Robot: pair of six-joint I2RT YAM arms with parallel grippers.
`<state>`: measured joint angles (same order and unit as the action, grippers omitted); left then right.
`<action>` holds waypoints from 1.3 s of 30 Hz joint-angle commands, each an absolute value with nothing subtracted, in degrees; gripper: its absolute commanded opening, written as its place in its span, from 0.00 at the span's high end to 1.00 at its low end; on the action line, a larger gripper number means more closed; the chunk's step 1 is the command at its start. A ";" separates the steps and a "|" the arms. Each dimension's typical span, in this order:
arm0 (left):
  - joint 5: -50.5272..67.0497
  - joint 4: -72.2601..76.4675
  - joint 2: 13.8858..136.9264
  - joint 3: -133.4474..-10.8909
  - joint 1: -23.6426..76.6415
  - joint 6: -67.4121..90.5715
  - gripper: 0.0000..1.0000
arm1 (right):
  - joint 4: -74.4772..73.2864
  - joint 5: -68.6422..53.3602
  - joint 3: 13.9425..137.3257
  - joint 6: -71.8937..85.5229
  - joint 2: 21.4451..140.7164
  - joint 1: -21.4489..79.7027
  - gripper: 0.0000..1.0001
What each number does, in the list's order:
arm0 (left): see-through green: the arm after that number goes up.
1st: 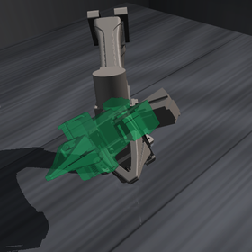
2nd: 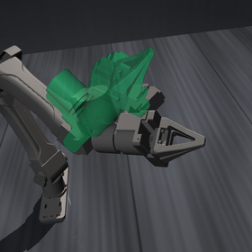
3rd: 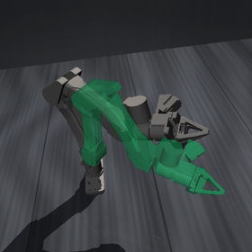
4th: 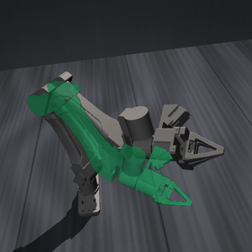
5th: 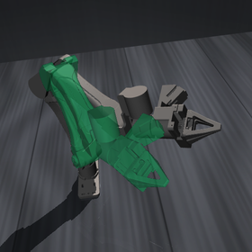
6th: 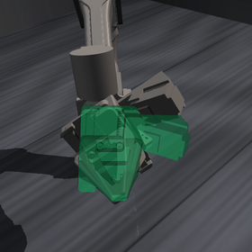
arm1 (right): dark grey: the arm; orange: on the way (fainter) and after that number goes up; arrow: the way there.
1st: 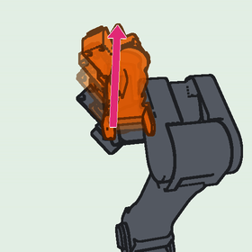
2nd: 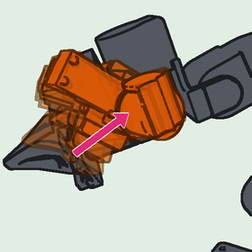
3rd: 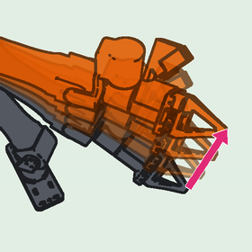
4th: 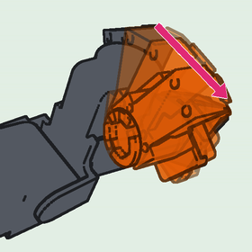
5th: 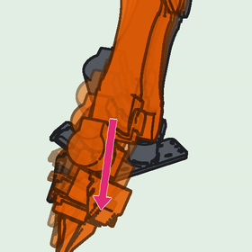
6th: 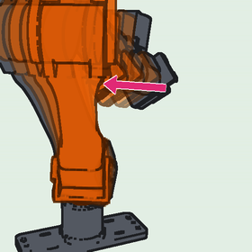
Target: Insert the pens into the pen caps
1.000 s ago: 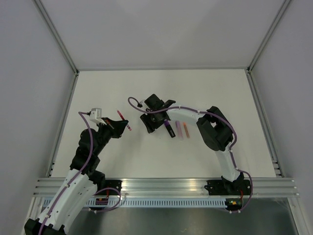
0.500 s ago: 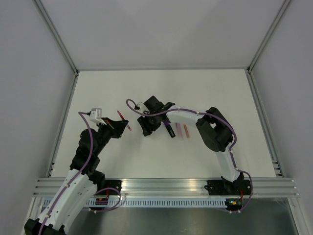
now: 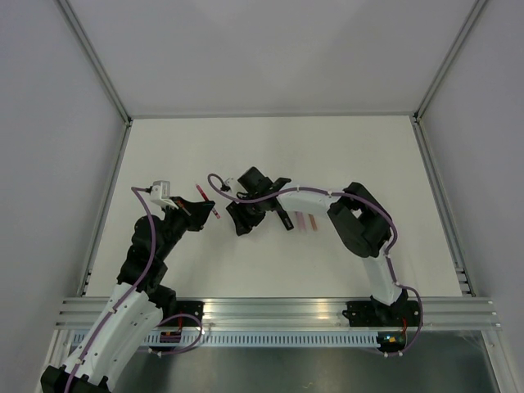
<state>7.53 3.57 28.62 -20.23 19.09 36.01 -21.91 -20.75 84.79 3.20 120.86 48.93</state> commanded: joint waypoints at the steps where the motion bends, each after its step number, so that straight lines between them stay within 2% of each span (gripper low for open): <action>1: 6.94 5.98 28.30 -19.60 19.07 37.00 0.98 | -23.73 -20.22 81.13 3.34 119.63 49.39 0.46; 13: 6.94 6.07 28.30 -19.34 19.07 37.44 0.98 | -23.12 -16.00 73.30 4.92 112.94 49.31 0.46; 19: 6.68 6.15 28.21 -19.25 19.07 37.44 0.98 | -21.97 -16.88 74.18 7.91 109.52 49.74 0.50; 24: 6.50 5.98 28.12 -19.25 19.07 37.35 0.98 | -24.43 -11.35 76.81 10.46 107.58 50.62 0.50; 31: 6.42 5.80 27.69 -19.25 19.07 37.44 0.98 | -31.98 1.39 82.87 10.81 111.88 50.62 0.50; 39: 6.33 5.63 27.07 -19.16 19.07 37.44 0.98 | -32.43 3.34 84.90 10.63 115.31 51.68 0.50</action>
